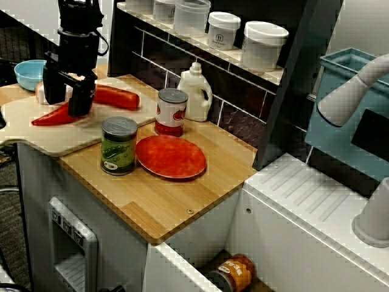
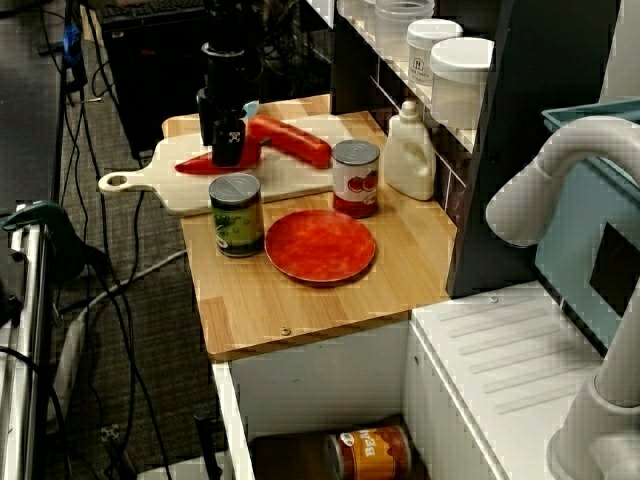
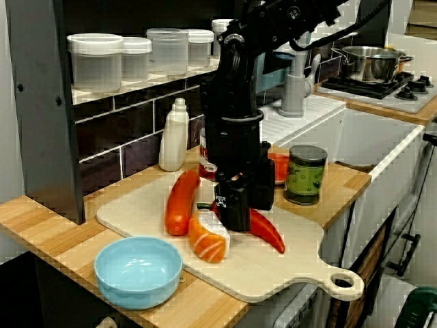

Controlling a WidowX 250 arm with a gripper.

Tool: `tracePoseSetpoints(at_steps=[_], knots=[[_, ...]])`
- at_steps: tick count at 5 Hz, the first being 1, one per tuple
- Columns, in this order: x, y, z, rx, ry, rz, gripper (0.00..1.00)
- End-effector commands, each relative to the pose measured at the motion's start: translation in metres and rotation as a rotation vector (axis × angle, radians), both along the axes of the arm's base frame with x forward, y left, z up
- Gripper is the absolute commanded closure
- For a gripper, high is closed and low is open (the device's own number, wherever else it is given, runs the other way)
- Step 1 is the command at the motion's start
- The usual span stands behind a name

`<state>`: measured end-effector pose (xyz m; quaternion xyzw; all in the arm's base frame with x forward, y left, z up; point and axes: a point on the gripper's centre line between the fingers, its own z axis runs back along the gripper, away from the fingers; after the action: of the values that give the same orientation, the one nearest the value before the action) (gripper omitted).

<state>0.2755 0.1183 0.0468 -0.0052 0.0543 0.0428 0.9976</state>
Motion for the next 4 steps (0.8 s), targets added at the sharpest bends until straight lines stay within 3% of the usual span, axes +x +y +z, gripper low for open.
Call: tracePoseSetpoints(at_steps=[1, 4], knots=[[0.0022, 0.0054, 0.0047, 0.011, -0.023, 0.018, 0.0], [0.0004, 0.0023, -0.0004, 0.01, -0.02, 0.023, 0.0]])
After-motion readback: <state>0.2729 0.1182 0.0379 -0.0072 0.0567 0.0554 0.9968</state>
